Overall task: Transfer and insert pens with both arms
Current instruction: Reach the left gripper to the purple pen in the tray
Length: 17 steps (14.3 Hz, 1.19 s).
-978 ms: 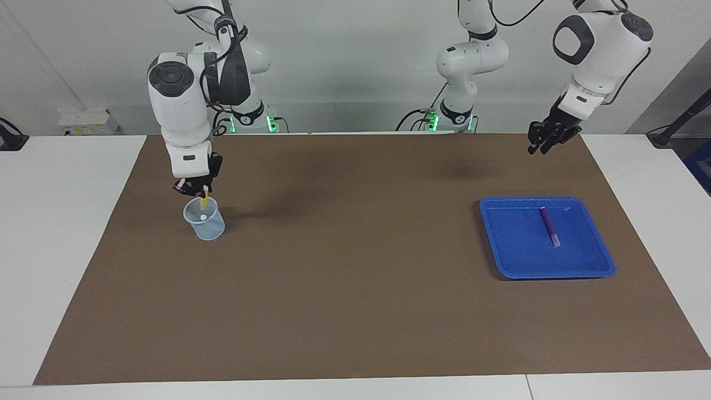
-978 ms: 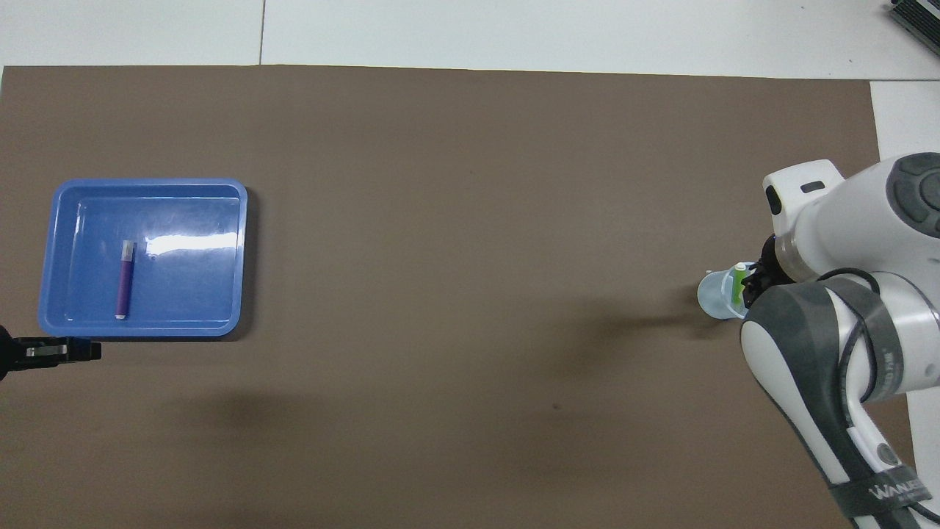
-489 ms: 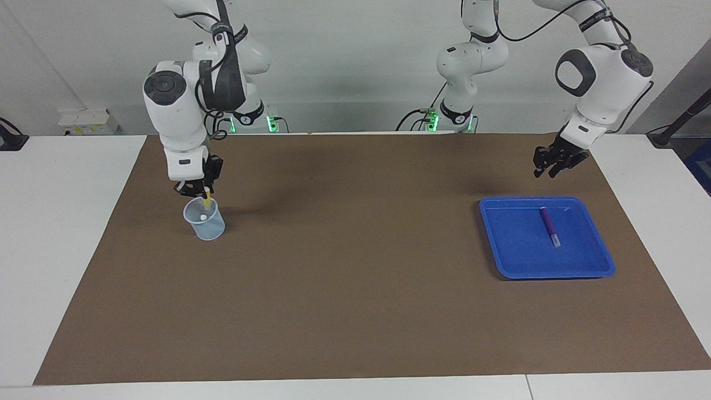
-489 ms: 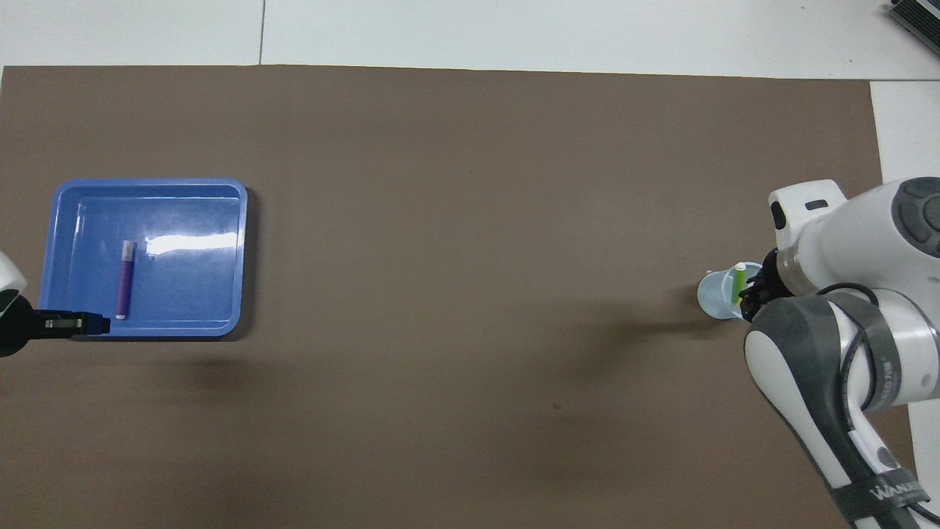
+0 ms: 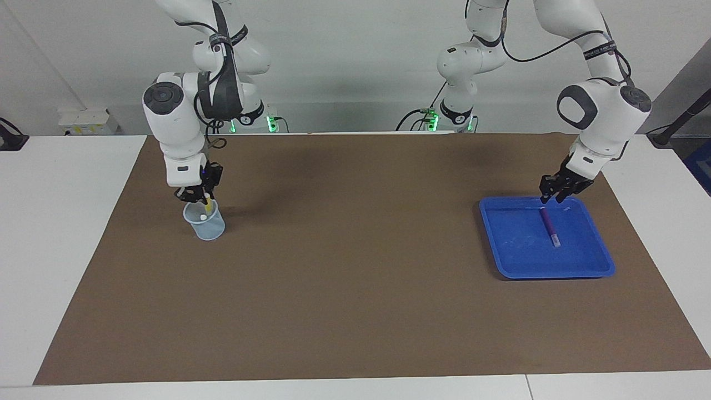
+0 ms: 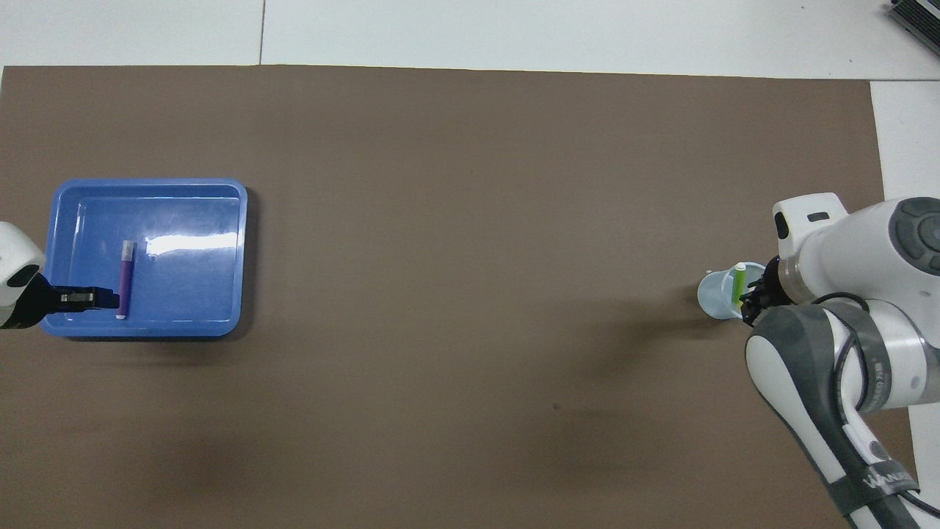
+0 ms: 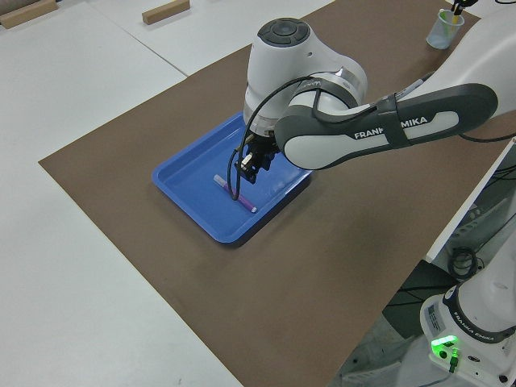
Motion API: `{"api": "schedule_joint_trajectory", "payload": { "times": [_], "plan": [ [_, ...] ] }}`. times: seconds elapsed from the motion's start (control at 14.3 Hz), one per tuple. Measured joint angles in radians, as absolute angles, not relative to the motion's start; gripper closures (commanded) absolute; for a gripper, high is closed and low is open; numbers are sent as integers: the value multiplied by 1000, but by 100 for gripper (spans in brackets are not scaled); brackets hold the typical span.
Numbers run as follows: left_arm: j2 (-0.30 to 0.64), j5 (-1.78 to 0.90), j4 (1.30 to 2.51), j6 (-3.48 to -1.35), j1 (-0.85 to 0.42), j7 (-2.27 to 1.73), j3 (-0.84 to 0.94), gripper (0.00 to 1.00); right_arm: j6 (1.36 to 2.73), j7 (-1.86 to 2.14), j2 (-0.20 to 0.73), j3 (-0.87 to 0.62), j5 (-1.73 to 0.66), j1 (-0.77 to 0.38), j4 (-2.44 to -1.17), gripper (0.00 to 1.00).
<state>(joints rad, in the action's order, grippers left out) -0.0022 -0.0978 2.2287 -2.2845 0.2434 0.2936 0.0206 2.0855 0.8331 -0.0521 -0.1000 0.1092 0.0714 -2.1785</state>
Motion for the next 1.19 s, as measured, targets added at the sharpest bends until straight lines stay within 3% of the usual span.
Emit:
{"api": "schedule_joint_trajectory", "payload": {
  "times": [0.21, 0.42, 0.49, 0.56, 0.7, 0.98, 1.19],
  "plan": [
    [55, -98, 2214, -2338, 243, 294, 21, 49, 2133, 833, -52, -101, 100, 71, -2204, 76],
    [123, -98, 2180, -2385, 243, 294, 21, 49, 2171, 833, -52, -101, 100, 71, -2224, 74],
    [143, -98, 2173, -2405, 243, 294, 21, 49, 2185, 833, -52, -101, 100, 71, -2227, 61],
    [159, -98, 2169, -2421, 243, 294, 21, 49, 2192, 833, -52, -100, 100, 71, -2228, 58],
    [184, -98, 2158, -2438, 243, 294, 21, 49, 2196, 833, -52, -100, 100, 71, -2228, 42],
    [216, -98, 2136, -2457, 244, 295, 21, 49, 2189, 833, -52, -101, 98, 71, -2225, 42],
    [242, -98, 2135, -2494, 244, 295, 21, 50, 2110, 833, -53, -110, 82, 70, -2171, 42]
  ]
}}
